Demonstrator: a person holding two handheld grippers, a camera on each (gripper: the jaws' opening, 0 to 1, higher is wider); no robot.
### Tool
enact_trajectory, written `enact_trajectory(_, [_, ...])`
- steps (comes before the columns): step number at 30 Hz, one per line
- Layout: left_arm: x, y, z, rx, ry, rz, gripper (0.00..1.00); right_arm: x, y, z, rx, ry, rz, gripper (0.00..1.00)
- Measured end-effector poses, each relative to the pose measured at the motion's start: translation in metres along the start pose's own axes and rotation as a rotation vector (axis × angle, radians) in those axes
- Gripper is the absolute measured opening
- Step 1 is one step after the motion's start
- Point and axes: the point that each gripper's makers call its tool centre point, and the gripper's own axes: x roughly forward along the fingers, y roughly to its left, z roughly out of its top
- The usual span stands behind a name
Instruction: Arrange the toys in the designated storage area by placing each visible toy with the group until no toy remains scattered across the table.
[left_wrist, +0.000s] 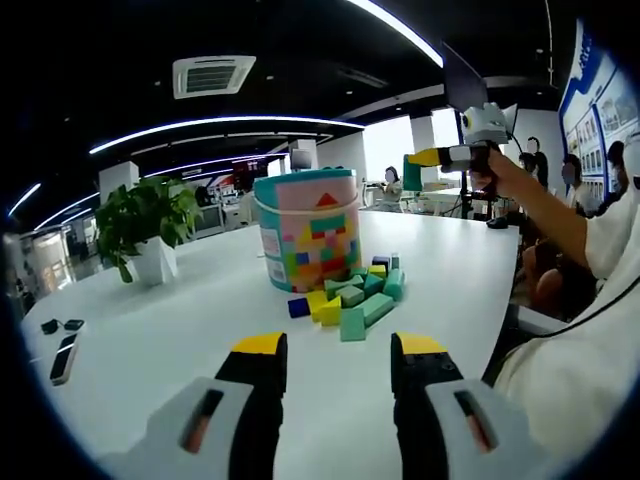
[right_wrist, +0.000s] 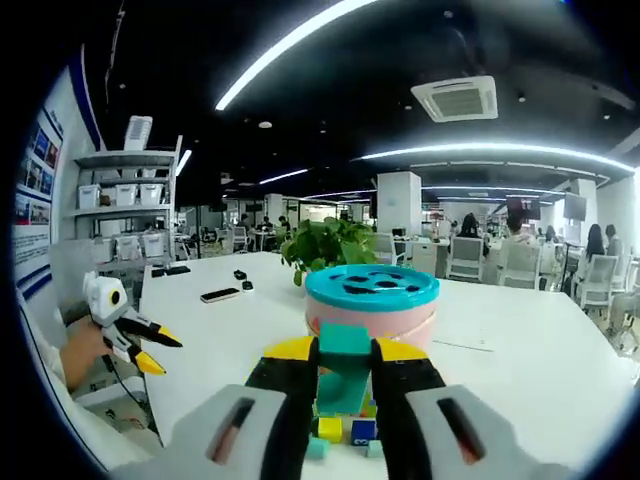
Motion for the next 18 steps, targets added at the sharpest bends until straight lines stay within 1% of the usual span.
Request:
enact_trajectory(3, [0.0,0.001,0.001,0.0,-0.002,0.001,0.42,0.008,0.002,0.01,-0.009,-0.004,0.006,0.2])
enact_trajectory(6, [-0.001,0.002,0.001,-0.002,-0.002,0.003,0.42,0.016,0.005,0.017,0.024,-0.009,0.017,0.2])
enact_trajectory(10, [-0.001,0.003,0.001,-0.002,-0.003,0.006,0.42,0.026,0.005,0.026,0.036,-0.022,0.01,0.21])
enact_trajectory(13, [-0.002,0.004,0.001,-0.003,-0.004,0.009,0.42,0.033,0.003,0.037,0.049,-0.035,-0.003,0.21])
enact_trajectory(16, [-0.002,0.004,0.001,-0.002,-0.004,0.01,0.42,0.041,0.004,0.046,0.042,-0.038,-0.001,0.2])
enact_trajectory(18, [-0.002,0.004,0.001,-0.003,-0.005,0.008,0.42,0.047,0.006,0.05,0.024,-0.025,0.002,0.2])
